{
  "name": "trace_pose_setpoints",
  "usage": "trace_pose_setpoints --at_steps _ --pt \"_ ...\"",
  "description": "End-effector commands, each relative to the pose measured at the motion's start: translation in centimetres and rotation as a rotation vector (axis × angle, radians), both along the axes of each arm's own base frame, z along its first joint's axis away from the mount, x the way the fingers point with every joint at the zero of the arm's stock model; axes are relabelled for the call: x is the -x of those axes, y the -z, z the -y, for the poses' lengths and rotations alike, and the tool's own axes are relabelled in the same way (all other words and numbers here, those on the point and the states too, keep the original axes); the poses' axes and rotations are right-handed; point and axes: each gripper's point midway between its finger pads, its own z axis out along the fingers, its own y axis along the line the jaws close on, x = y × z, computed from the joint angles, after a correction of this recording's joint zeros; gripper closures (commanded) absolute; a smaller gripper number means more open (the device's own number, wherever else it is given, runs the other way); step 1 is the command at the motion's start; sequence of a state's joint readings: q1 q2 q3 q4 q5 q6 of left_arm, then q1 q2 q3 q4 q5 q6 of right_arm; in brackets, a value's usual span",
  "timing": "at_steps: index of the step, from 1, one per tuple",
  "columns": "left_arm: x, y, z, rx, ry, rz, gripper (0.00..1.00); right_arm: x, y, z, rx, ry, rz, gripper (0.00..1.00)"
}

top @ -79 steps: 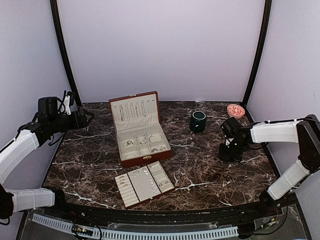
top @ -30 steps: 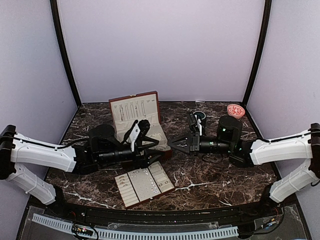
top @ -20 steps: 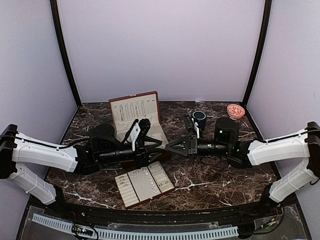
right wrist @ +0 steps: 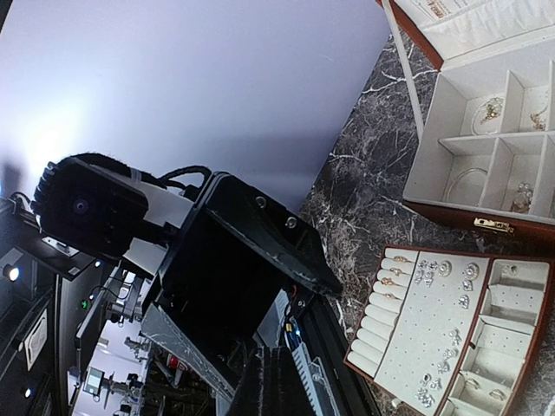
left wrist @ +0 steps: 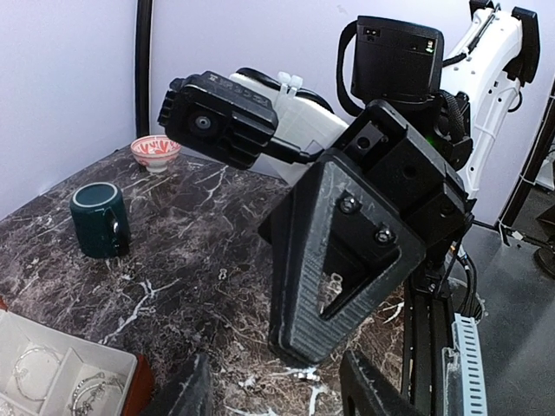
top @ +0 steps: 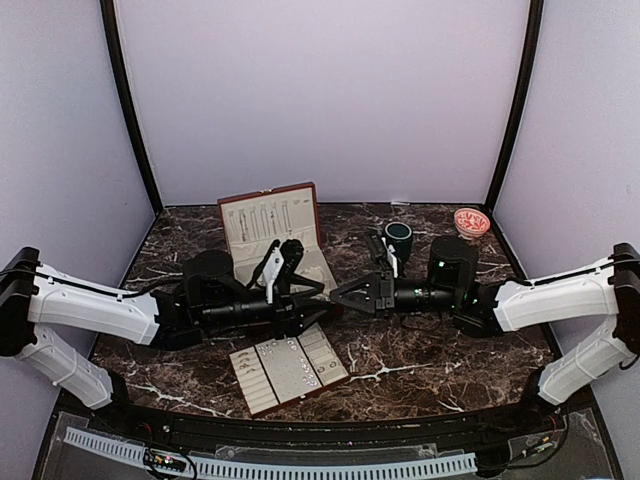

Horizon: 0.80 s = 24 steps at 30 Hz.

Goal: Organize the mixed jewelry

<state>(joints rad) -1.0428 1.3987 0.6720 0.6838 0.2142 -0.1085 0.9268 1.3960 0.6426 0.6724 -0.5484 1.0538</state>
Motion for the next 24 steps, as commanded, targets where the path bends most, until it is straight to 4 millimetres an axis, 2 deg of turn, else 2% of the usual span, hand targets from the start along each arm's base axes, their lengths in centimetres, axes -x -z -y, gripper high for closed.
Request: trace_pose_setpoints --at_steps 1,9,17,24 --pt "0.0 -1.3 0.1 0.046 -0.010 0.012 0.51 0.3 -1.9 -0.5 -0.062 -0.022 0.036 1.00" --pt "0.1 -1.4 0.1 0.053 -0.004 0.011 0.71 0.5 -1.8 -0.6 -0.067 -0.031 0.031 1.00" --pt "-0.1 -1.2 0.2 0.051 -0.008 0.001 0.80 0.4 -0.5 -0.5 -0.040 -0.025 0.011 1.00" --pt "-0.1 0.4 -0.3 0.003 -0.032 -0.067 0.84 0.3 1.1 -0.3 0.002 -0.015 -0.004 1.00"
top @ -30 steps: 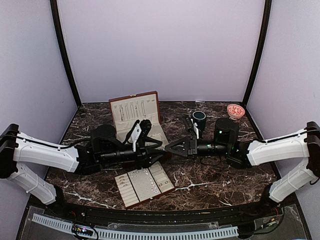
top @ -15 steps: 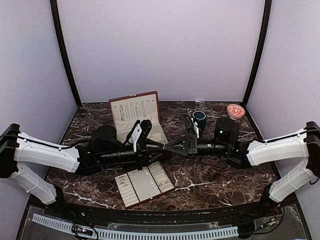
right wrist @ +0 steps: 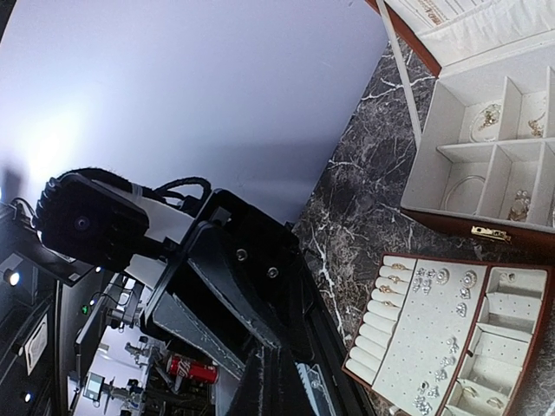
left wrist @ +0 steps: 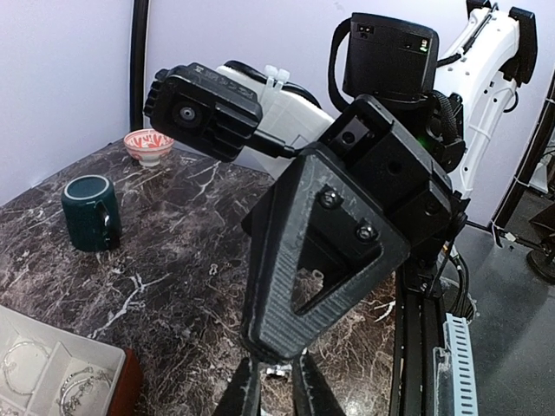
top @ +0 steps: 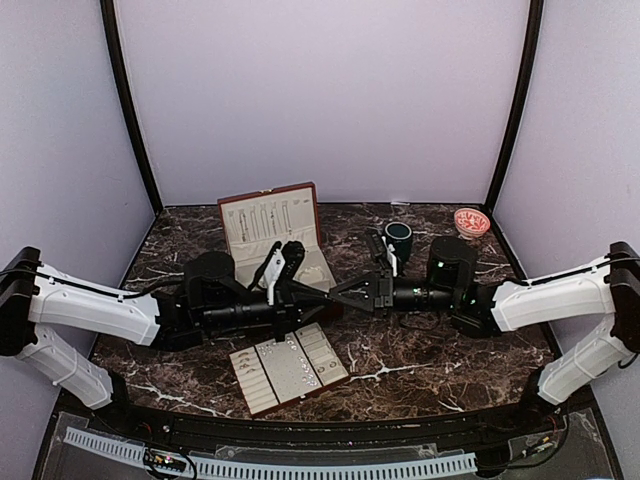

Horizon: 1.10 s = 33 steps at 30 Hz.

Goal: Organize the mixed jewelry

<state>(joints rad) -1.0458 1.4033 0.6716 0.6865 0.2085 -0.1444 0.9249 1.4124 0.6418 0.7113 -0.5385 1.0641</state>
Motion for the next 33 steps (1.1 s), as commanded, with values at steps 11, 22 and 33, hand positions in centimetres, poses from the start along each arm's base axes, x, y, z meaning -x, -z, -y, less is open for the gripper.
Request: trace_pose_setpoints --at_steps 11,22,33 --pt "1.8 4.1 -3.3 -0.186 -0.020 -0.188 0.86 -0.1 2.0 0.7 0.064 0.026 0.007 0.69" --pt "1.3 7.8 -8.4 -0.315 -0.068 -0.380 0.76 -2.7 8.6 4.0 0.529 0.201 0.097 0.66" --pt "-3.7 9.4 -13.0 -0.315 -0.331 -0.527 0.50 -2.8 12.6 3.0 0.815 0.167 0.127 0.72"
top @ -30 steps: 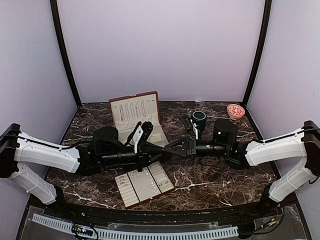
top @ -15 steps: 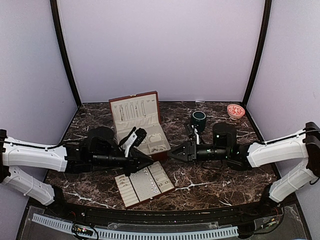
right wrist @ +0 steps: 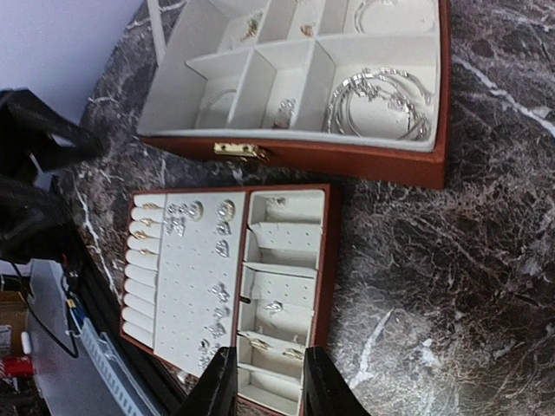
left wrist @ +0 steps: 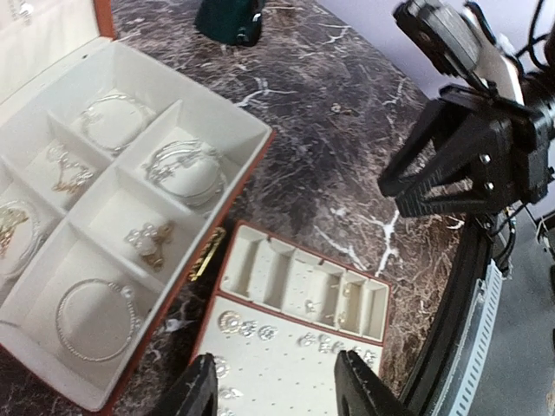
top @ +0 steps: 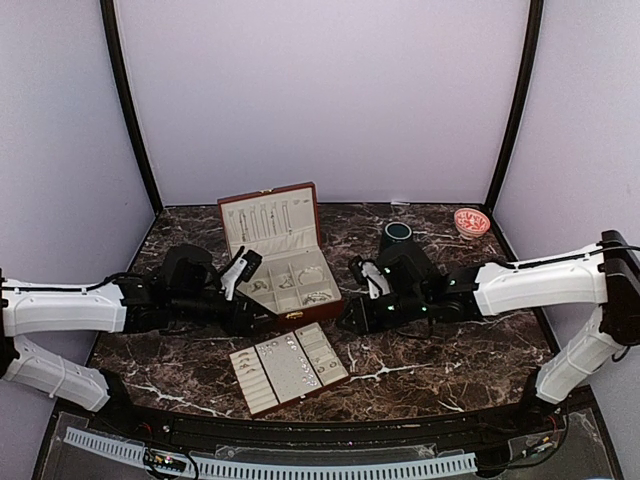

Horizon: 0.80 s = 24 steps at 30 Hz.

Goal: Organize the mixed jewelry

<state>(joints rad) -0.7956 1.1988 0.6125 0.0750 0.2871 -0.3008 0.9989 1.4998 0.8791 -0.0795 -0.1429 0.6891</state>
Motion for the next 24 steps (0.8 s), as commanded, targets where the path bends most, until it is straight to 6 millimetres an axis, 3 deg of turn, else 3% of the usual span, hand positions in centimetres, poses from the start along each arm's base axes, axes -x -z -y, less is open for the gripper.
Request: trace_pose_setpoints --at_steps 1,4,10,16,20,24 --pt "-1.5 1.3 -2.8 -0.043 -0.144 -0.083 0.49 -0.4 2.1 1.0 0.144 0.032 0.010 0.72" --pt "-2.2 2.4 -4.9 -0.069 -0.266 -0.146 0.43 -0.5 2.8 1.0 0.175 0.024 0.005 0.70" --pt "-1.3 4.6 -7.4 -0.044 -0.398 -0.280 0.36 -0.6 4.9 0.5 0.270 -0.003 -0.008 0.70" --pt "-1.5 4.3 -8.5 -0.028 -0.448 -0.301 0.30 -0.2 5.5 -1.3 0.313 -0.040 0.006 0.68" --pt "-2.8 3.7 -9.5 -0.011 -0.494 -0.294 0.29 0.1 6.6 -2.1 0.359 -0.052 0.016 0.67" --pt "-3.4 3.3 -9.6 0.001 -0.505 -0.282 0.28 -0.3 7.0 -2.9 0.394 -0.039 0.026 0.71"
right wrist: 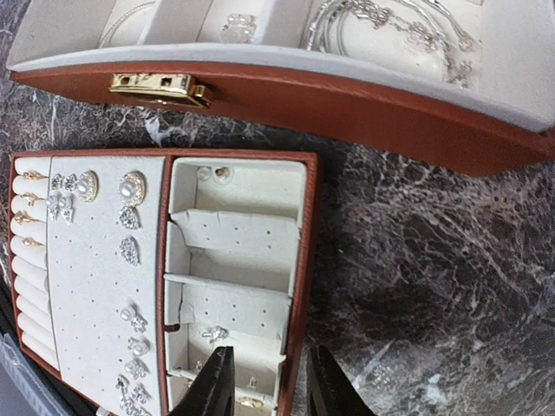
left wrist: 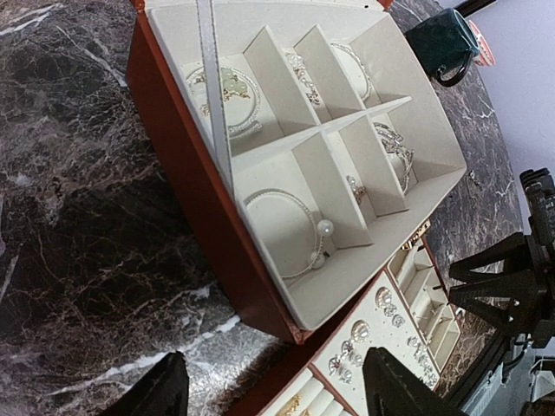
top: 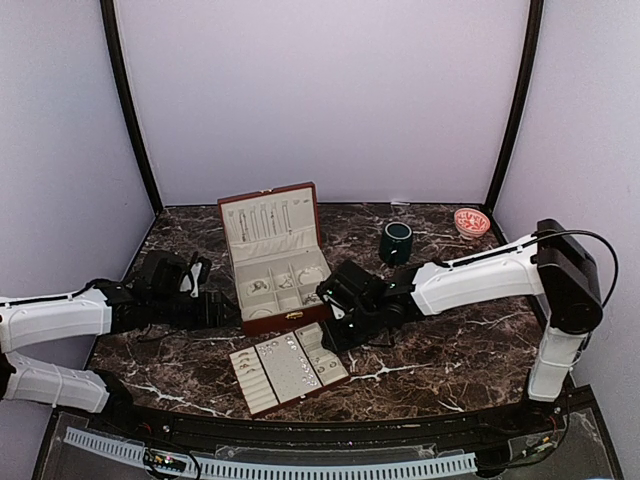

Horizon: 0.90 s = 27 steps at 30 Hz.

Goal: Organize the mixed jewelry

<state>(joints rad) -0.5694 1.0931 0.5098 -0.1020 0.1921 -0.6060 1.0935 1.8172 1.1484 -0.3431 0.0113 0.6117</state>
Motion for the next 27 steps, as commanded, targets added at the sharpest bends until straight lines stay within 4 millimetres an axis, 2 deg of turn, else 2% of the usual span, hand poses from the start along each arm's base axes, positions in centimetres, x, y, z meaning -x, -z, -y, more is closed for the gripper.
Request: trace_pose_setpoints --at_steps 1,14,18,21,27 --pt "-0.8 -1.3 0.0 0.019 -0.021 0.022 0.28 -0.7 0.3 -0.6 0.056 0.017 0.041 0.71" --pt "-1.4 -2.2 -0.6 0.019 -0.034 0.055 0.27 -0.1 2.4 -0.4 0.146 0.014 0.039 0.80" --pt "-2.0 -3.0 -0.8 0.017 -0.033 0.078 0.26 0.0 2.8 -0.5 0.163 0.014 0.037 0.92" --pt "-2.7 -3.7 -1.0 0.007 -0.030 0.099 0.25 -0.2 2.2 0.1 0.181 0.037 0.046 1.00" --pt "-4.7 -5.3 -1.8 -0.016 -0.031 0.141 0.23 0.1 -0.3 1.9 0.200 0.093 0.041 1.00"
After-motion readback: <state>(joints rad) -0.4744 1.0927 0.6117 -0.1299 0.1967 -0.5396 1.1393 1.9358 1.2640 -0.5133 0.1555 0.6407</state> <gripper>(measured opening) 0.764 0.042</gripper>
